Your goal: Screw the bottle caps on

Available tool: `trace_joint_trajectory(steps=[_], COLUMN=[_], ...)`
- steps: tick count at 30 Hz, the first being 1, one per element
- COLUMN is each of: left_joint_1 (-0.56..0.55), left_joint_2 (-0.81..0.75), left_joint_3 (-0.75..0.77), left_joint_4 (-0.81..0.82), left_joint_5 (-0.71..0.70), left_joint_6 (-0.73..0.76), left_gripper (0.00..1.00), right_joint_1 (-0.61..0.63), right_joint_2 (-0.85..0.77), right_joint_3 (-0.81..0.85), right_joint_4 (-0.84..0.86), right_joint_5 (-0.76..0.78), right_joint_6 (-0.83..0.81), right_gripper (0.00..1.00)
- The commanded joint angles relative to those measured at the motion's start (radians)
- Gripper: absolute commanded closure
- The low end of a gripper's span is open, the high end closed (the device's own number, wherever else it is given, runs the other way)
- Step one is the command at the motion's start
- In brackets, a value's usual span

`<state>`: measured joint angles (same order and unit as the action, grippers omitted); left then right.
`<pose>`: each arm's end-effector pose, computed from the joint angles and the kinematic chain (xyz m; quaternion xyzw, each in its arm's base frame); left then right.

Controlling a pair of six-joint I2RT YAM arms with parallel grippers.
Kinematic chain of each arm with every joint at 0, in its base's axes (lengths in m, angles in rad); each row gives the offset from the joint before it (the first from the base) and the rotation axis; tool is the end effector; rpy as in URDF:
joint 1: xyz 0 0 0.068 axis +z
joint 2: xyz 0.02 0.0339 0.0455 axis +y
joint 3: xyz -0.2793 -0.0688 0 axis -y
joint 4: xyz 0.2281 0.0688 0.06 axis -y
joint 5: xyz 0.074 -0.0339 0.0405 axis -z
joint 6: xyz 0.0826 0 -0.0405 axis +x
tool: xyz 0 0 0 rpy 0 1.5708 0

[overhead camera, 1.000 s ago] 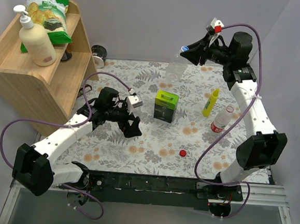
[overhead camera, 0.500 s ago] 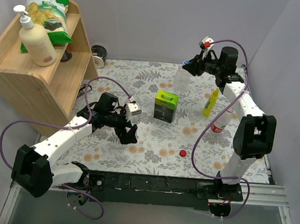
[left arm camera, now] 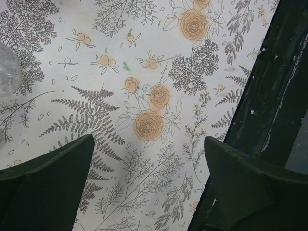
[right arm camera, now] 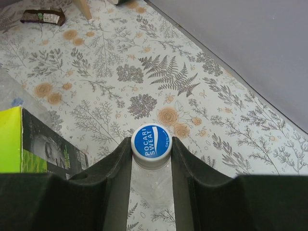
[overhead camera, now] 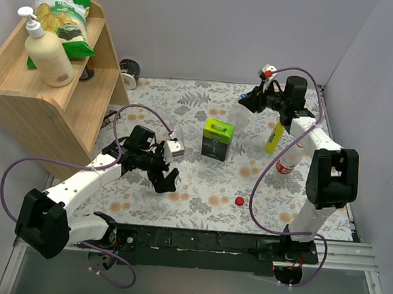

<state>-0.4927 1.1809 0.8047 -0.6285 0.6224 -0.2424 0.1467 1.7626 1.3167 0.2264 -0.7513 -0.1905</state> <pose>0.1743 -0.1482 0.2247 0.1989 0.8963 -0.3699 0.1425 0.4231 0.1195 0.3142 -0.3480 0.6771 0.2735 0.5879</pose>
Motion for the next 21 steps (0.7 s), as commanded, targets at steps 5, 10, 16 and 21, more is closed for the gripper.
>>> trace_joint_trajectory(steps=[5, 10, 16, 21], left_joint_1=[0.002, 0.000, 0.002, 0.002], left_joint_2=[0.002, 0.010, 0.008, 0.003], left_joint_3=[-0.004, -0.002, -0.006, -0.012], left_joint_4=[0.006, 0.010, 0.015, 0.016], left_joint_5=[-0.013, -0.007, -0.003, 0.000], left_joint_6=[0.023, 0.028, 0.029, 0.031], left_gripper=[0.02, 0.02, 0.02, 0.02], right_joint_1=[-0.007, -0.006, -0.007, -0.006], right_joint_2=[-0.032, -0.049, -0.058, -0.064], right_joint_3=[-0.047, -0.073, -0.085, -0.082], right_joint_4=[0.110, 0.105, 0.091, 0.094], right_joint_5=[-0.045, -0.048, -0.046, -0.029], right_joint_6=[0.005, -0.009, -0.024, -0.024], right_gripper=[0.59, 0.54, 0.41, 0.22])
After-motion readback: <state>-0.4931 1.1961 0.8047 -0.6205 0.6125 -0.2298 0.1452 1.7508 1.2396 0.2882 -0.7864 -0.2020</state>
